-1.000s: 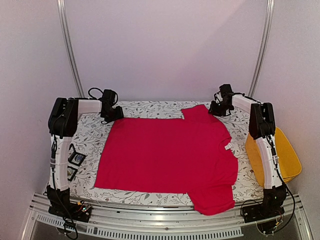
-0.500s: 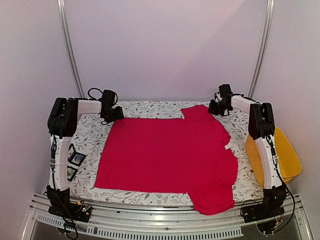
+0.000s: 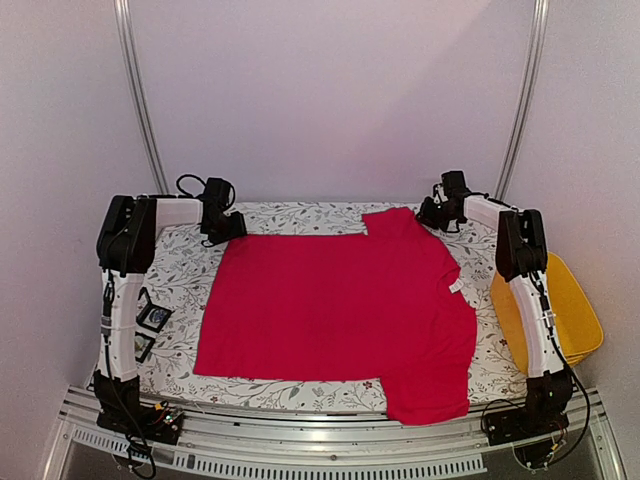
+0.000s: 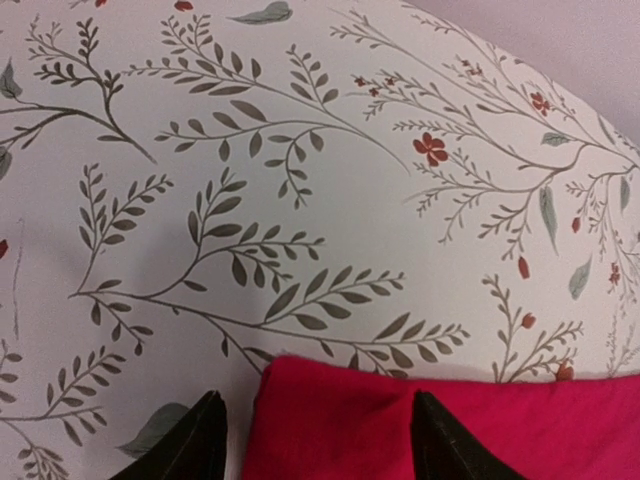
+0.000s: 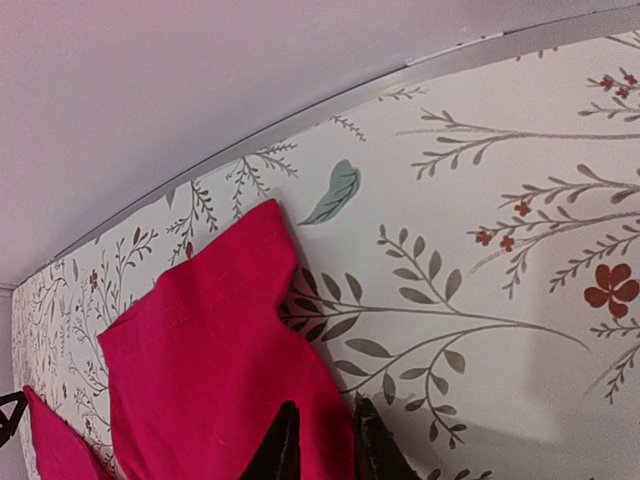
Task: Pin the brooch onto the clothing
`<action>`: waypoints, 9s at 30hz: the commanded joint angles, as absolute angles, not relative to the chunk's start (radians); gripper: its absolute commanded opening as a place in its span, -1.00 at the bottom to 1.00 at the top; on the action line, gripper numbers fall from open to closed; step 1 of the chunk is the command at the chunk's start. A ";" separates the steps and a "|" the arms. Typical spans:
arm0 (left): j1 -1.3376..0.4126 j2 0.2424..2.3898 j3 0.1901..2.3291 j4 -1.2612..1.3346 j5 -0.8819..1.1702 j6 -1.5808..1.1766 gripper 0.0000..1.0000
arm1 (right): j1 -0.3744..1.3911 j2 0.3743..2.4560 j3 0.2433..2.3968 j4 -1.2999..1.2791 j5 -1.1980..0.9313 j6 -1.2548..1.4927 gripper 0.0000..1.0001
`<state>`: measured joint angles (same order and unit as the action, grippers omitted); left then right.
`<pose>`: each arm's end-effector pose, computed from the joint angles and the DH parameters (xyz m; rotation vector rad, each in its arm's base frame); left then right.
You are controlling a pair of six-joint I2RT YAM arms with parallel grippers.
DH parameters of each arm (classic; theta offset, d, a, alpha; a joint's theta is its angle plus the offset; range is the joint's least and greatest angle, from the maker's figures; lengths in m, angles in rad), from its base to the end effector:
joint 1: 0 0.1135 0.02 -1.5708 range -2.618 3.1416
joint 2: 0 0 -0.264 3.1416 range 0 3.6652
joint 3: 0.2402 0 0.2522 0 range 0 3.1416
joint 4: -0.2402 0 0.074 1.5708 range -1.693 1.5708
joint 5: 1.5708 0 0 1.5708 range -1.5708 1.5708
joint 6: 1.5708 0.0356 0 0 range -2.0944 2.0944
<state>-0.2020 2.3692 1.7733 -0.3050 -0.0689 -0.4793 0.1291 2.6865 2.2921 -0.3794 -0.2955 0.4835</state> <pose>0.5036 -0.1006 0.1241 -0.3722 2.4523 -0.2079 0.5774 0.0854 0.1153 0.2739 2.3791 0.6426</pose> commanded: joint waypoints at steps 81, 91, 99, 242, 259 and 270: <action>-0.038 1.580 0.719 -0.510 -0.264 -0.882 0.19 | 0.330 2.072 1.434 -0.410 -0.016 0.157 -0.53; -0.037 1.561 0.712 -0.512 -0.266 -0.867 -0.10 | 0.331 2.083 1.441 -0.415 -0.008 0.152 -0.52; -0.040 1.531 0.723 -0.532 -0.264 -0.866 -0.29 | 0.330 2.089 1.449 -0.423 -0.007 0.150 -0.52; -0.719 1.745 1.501 -0.228 0.864 -0.216 -0.47 | 0.848 1.367 0.704 0.818 -0.315 -2.085 -1.00; -0.723 1.676 1.449 -0.200 0.762 -0.196 -1.00 | 0.846 1.396 0.720 0.993 -0.275 -1.718 0.90; -0.762 1.577 1.396 -0.267 0.539 0.018 -1.00 | 0.540 1.349 1.152 0.188 -0.836 -0.313 0.92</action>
